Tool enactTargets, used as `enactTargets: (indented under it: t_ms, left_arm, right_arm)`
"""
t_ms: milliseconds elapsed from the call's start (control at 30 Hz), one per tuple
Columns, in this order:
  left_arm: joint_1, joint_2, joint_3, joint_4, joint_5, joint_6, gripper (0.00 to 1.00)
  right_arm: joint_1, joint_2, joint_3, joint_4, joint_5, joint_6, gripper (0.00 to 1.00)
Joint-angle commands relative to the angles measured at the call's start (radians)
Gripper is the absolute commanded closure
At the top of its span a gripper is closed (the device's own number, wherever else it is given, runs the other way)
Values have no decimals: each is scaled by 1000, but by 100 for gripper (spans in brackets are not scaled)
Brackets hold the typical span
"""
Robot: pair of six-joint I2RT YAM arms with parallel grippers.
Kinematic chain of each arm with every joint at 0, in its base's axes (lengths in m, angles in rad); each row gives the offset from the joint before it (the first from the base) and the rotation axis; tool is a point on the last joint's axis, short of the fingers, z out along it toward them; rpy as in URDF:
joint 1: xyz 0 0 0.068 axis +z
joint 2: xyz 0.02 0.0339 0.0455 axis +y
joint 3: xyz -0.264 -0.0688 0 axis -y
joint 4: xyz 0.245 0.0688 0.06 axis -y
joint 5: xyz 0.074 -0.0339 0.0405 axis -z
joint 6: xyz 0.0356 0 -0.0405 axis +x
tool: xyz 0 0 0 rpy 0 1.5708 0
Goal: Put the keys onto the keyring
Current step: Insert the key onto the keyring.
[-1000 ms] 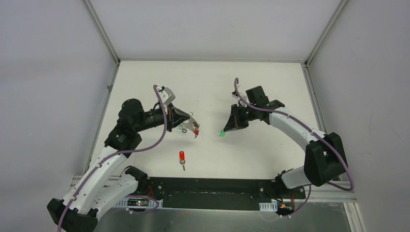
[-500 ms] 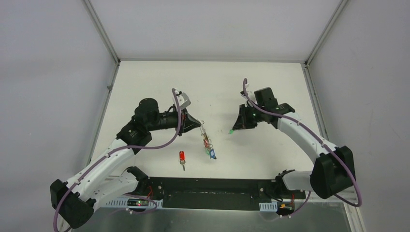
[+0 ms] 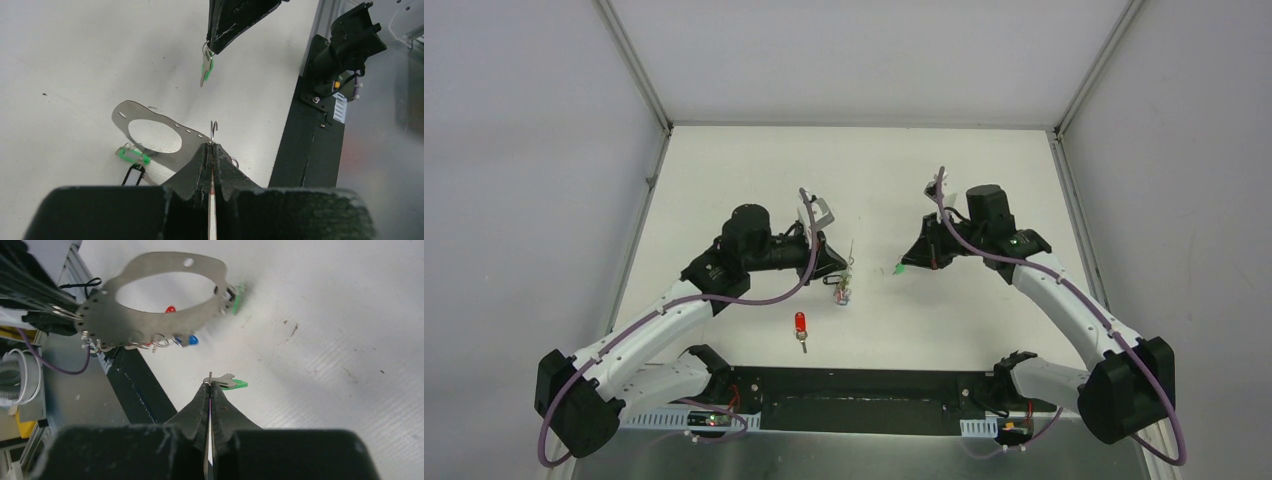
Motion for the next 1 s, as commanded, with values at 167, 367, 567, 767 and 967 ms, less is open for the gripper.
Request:
enactTargets:
  t_ms: [167,367,567,767,967]
  left_arm:
    - [-40,-11,-44,132,-11,57,100]
    - [-58,-19,-61,134,0,71,100]
    - [-71,-28,-74,137,10,81,100]
    - [-86,-32,-77,142,30,94,100]
    - [-100,-44,-83,154,40,111,100]
  right_arm:
    - [-10,-26,-15,103,-277,-159,100]
    - [-10,-51,-41,137,-399,-228,100]
    - [-4,-112,-95,202,-462,-295,100]
    - [44,-140,-102,243,-479,-310,100]
    - [142,-146,-91,259,-414,-341,100]
